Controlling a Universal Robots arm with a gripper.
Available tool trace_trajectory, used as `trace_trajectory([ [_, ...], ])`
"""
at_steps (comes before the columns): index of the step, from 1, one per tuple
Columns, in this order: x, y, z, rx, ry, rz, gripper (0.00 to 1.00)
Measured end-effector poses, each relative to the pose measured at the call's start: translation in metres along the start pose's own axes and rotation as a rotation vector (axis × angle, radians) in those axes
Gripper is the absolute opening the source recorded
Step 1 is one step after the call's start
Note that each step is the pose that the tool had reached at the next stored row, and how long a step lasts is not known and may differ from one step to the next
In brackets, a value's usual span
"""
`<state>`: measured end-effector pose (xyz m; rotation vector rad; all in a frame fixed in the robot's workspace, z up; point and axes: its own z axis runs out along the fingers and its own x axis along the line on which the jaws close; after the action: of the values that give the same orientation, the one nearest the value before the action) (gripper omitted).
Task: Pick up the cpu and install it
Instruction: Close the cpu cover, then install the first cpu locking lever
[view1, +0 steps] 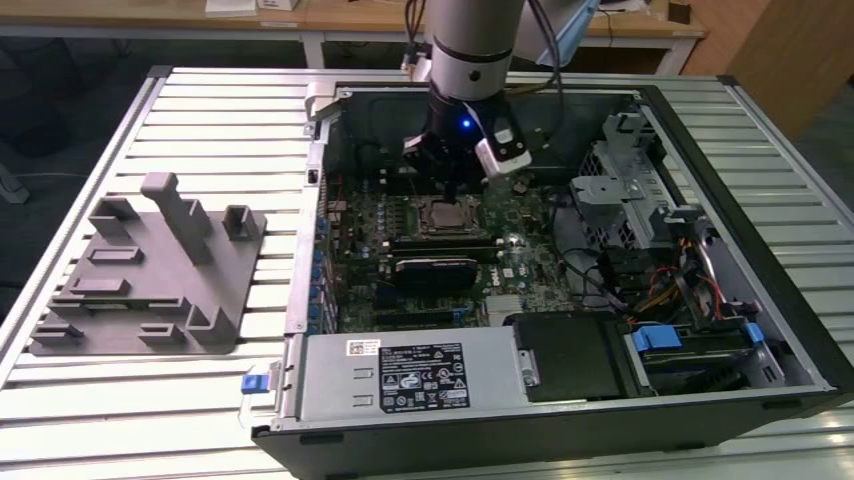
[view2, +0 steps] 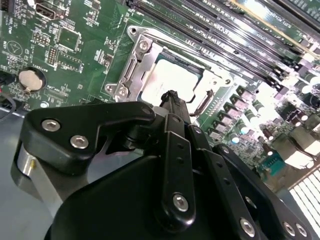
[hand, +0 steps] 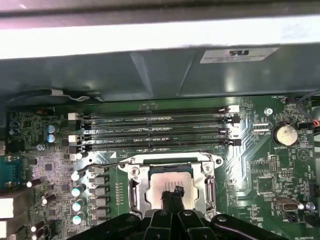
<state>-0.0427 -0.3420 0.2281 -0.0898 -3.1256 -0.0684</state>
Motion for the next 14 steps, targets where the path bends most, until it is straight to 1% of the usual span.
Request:
trace_trajectory([
  [5,0.0001,0.0003,-0.0075,0.0,0.0,0.0,0.11],
  [14,0.0001,0.0004,-0.0086,0.0,0.0,0.0,0.11],
])
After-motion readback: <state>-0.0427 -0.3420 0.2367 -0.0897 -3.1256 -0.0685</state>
